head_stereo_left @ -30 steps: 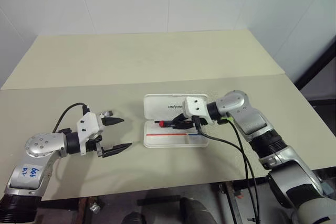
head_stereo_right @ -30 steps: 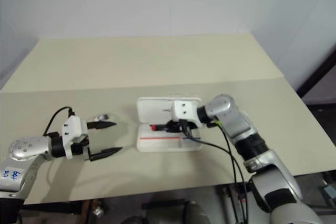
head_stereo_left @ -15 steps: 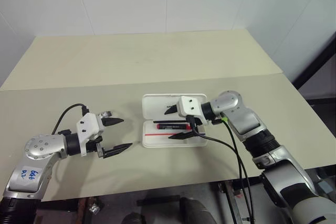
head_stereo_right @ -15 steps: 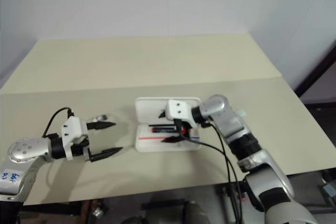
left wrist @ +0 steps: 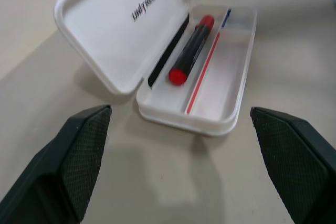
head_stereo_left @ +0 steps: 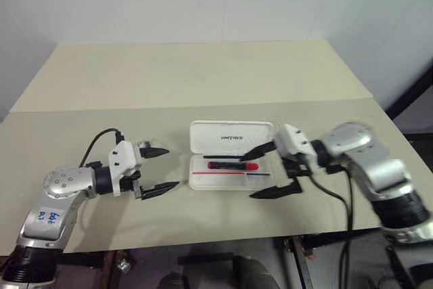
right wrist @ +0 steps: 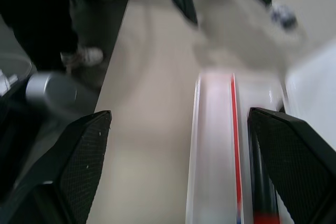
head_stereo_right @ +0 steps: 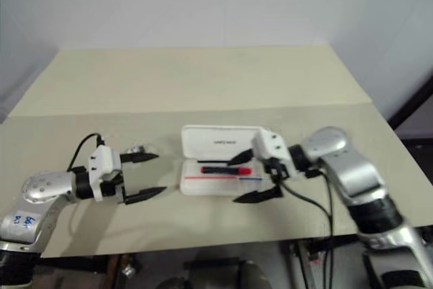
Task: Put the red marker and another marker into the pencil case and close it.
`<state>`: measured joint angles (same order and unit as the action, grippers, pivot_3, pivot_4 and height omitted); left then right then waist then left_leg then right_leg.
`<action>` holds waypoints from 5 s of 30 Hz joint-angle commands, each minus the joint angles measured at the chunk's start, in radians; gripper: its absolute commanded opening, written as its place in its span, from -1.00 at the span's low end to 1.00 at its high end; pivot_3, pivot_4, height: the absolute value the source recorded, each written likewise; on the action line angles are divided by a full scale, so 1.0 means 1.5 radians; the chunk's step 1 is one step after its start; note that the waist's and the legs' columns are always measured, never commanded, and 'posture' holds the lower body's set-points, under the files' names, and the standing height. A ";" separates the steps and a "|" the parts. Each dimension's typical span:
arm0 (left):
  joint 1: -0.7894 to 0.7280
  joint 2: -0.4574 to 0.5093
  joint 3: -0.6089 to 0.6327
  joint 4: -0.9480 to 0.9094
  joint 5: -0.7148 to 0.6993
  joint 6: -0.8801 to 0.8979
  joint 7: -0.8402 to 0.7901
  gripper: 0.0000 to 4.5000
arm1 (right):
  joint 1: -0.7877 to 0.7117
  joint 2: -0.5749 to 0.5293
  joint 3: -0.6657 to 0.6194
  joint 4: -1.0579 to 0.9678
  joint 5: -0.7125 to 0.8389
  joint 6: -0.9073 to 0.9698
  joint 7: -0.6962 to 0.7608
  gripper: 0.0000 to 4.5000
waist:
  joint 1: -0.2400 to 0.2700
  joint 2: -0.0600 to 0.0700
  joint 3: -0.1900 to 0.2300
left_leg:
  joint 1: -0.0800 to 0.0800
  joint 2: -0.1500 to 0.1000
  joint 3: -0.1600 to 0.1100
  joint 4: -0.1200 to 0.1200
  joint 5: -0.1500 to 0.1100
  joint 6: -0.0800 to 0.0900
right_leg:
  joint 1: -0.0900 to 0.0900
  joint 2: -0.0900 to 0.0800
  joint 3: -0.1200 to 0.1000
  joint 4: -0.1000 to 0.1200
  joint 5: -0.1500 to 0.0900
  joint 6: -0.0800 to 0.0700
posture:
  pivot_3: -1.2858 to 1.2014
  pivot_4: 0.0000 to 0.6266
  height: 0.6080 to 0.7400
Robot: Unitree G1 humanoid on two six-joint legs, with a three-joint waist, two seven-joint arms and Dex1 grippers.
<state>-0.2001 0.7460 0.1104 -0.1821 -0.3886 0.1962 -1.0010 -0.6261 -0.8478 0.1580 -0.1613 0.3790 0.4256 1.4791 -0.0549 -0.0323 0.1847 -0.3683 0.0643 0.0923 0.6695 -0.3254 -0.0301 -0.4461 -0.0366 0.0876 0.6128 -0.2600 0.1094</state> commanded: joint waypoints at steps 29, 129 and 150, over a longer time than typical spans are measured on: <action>-0.015 -0.030 -0.015 -0.049 -0.010 0.012 0.025 1.00 | -0.434 0.065 0.154 0.985 -0.524 -0.644 -0.172 0.98 | -0.030 0.002 0.001 | 0.001 0.000 0.002 0.006 0.001 -0.001 | 0.001 0.001 0.003 0.004 0.001 0.002 | 0.03 -0.52 1.00; 0.030 0.048 0.037 0.019 -0.004 -0.016 -0.058 1.00 | -0.262 0.203 0.300 0.030 -0.220 0.207 -0.162 -0.51 | -0.019 0.002 0.001 | -0.001 0.000 0.000 0.007 0.000 0.000 | -0.001 0.001 0.001 0.006 0.000 0.000 | 0.03 -0.52 1.00; -0.020 0.012 -0.011 0.072 0.011 -0.046 -0.070 1.00 | -0.317 0.276 0.369 -0.029 -0.229 0.419 -0.213 -0.51 | -0.020 0.001 0.001 | -0.001 0.000 -0.001 0.007 0.000 0.000 | -0.001 0.001 0.000 0.006 0.000 0.000 | 0.03 -0.52 1.00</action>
<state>-0.2201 0.7641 0.0911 -0.0655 -0.3742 0.1491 -1.1004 -1.0792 -0.4485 0.7122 -0.1952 0.0290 1.0513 1.1764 -0.0855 -0.0306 0.1859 -0.3704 0.0650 0.0911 0.6798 -0.3255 -0.0296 -0.4475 -0.0357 0.0883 0.6213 -0.2597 0.1097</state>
